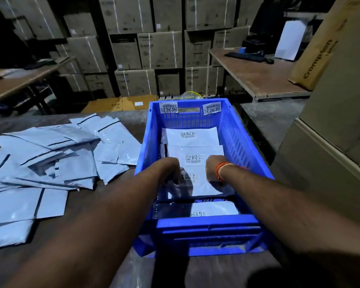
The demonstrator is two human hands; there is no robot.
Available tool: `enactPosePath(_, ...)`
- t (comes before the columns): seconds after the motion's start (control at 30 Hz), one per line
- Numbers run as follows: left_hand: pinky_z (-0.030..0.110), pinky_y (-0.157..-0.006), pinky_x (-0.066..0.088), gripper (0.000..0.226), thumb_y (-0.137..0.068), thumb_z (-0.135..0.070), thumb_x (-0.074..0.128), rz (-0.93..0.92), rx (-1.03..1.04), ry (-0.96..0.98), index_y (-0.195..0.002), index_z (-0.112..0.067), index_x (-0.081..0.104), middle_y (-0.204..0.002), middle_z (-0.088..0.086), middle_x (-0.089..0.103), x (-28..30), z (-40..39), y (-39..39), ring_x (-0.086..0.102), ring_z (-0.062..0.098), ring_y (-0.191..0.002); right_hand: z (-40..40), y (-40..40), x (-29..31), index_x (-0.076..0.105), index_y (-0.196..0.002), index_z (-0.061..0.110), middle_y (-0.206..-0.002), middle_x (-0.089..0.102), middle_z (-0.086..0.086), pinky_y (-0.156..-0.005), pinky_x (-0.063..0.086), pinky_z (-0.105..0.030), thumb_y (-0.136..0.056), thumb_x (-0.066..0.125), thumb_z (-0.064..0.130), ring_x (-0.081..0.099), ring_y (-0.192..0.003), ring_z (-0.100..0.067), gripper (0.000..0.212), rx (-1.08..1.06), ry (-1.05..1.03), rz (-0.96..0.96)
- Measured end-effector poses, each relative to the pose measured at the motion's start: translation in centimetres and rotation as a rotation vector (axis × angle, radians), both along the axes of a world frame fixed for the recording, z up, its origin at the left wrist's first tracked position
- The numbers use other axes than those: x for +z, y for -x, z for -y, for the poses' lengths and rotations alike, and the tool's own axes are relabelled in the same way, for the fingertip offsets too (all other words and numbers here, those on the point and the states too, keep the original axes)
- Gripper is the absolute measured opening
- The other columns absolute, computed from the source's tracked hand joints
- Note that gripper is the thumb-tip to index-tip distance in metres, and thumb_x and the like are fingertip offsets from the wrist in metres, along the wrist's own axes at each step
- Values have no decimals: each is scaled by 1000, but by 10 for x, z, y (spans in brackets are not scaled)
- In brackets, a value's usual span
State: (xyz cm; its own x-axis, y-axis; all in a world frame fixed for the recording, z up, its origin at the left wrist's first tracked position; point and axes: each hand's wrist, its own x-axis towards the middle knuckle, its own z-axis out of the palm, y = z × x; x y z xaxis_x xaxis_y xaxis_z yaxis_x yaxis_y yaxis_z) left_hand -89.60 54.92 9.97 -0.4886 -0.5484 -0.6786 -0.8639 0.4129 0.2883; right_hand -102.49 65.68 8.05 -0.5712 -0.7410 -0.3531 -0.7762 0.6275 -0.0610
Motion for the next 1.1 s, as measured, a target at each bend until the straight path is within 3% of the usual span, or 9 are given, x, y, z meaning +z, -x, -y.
enactPosePath(0.07, 42, -79, 56, 40, -92, 0, 65, 48, -6, -35, -131, 5, 59, -96, 27, 70, -7, 2, 0, 64, 30, -66, -4, -12, 2, 63, -119, 2, -121, 66, -17, -88, 54, -37, -84, 59, 12, 64, -114, -35, 36, 14, -6, 5)
enactPosePath(0.17, 39, -83, 58, 40, -94, -5, 63, 84, -29, -74, -132, 8, 56, -122, 25, 66, -3, -5, -6, 63, 31, -86, -2, -10, -4, 59, -123, 2, -124, 64, -19, -90, 55, -41, -87, 56, 10, 62, -115, -37, 37, 65, -20, -38)
enactPosePath(0.27, 12, -40, 45, 30, -97, -5, 53, -90, -18, 1, -126, -2, 61, -110, 8, 58, 7, -15, -13, 55, 22, -65, -6, -13, 5, 58, -127, 4, -127, 63, -17, -91, 55, -41, -86, 61, 16, 62, -117, -36, 44, 41, -47, -98)
enactPosePath(0.3, 11, -36, 41, 26, -97, -6, 52, -106, -9, 19, -120, -7, 63, -109, 8, 56, 11, -18, -13, 54, 21, -66, -6, -13, 7, 59, -127, 6, -127, 63, -17, -91, 55, -40, -85, 63, 18, 62, -116, -35, 44, 35, -35, -117)
enactPosePath(0.47, 33, -92, 54, 31, -95, -20, 63, -338, -83, 388, -125, -10, 68, -118, 11, 70, 49, -13, -13, 67, 28, -105, 1, -23, 48, 70, -104, 11, -108, 70, -15, -78, 51, -30, -83, 63, 21, 66, -102, -33, 24, 21, 287, -69)
enactPosePath(0.57, 30, -80, 55, 26, -88, -17, 66, -555, -50, 562, -113, -18, 73, -108, 6, 73, 81, 4, -36, 68, 28, -100, 21, -35, 78, 73, -82, 11, -84, 74, -13, -76, 60, -39, -79, 68, 19, 71, -84, -32, 10, -1, 473, 90)
enactPosePath(0.73, 39, -73, 61, 16, -79, -7, 62, -796, 182, 414, -82, -18, 73, -82, 12, 74, 109, 55, -98, 73, 33, -84, 73, -79, 121, 72, -75, 5, -74, 72, -16, -72, 60, -43, -78, 61, 15, 70, -75, -36, 16, 96, 659, 58)
enactPosePath(0.93, 36, -67, 60, 9, -86, -12, 70, -751, 250, 418, -88, -21, 72, -93, 15, 74, 92, 121, -183, 73, 30, -85, 149, -167, 131, 64, -68, 8, -71, 61, -14, -62, 37, -27, -82, 61, 20, 61, -75, -31, 18, 223, 630, -18)
enactPosePath(1.1, 29, -76, 54, 24, -82, -13, 65, -588, 114, 613, -99, -27, 75, -98, 0, 73, 63, 175, -245, 65, 20, -92, 207, -239, 90, 62, -69, 18, -82, 71, -7, -67, 44, -24, -81, 64, 19, 66, -86, -28, 12, 309, 466, 1)
